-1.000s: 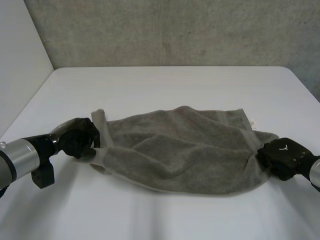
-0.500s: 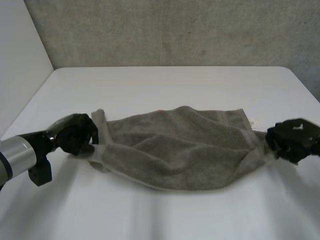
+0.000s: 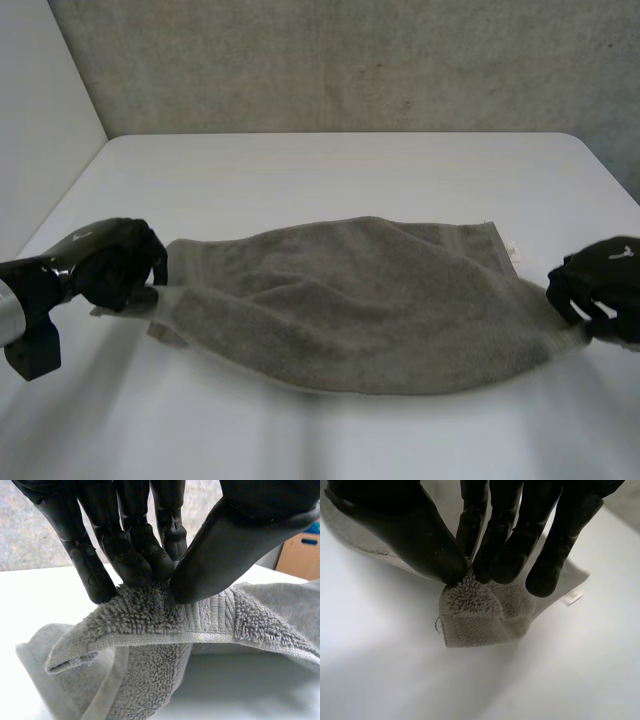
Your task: Fold the towel.
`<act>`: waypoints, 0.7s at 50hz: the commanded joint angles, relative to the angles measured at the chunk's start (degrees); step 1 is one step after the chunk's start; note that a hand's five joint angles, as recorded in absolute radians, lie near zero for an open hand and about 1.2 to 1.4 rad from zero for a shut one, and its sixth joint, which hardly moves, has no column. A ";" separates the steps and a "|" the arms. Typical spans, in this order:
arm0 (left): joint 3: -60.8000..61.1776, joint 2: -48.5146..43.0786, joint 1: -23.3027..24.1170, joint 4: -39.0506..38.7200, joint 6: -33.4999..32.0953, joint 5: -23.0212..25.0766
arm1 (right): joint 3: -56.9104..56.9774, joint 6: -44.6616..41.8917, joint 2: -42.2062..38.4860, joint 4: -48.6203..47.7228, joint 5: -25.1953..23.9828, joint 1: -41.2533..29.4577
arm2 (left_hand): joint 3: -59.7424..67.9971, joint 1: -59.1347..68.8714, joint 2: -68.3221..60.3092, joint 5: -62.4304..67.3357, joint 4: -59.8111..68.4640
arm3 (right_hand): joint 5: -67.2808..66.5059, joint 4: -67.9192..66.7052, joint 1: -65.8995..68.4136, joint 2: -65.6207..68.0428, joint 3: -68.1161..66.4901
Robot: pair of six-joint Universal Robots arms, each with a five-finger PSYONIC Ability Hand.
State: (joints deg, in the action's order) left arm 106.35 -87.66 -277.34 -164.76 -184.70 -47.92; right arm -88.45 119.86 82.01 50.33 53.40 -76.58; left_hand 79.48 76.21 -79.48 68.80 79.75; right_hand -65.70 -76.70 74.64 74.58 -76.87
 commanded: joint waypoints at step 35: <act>-63.14 -21.16 6.55 1.56 19.65 -16.60 | 58.42 40.57 -20.22 -15.45 4.97 -19.22 | 0.52 3.79 -0.52 1.20 0.25 | -4.30 -3.30 5.36 5.42 -3.13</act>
State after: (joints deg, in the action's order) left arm 29.31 -112.78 -269.26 -160.46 -165.68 -67.77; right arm -22.02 166.37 61.86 25.97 64.61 -95.37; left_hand 79.49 76.21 -79.53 68.80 79.77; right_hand -66.82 -76.71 74.75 76.27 -77.11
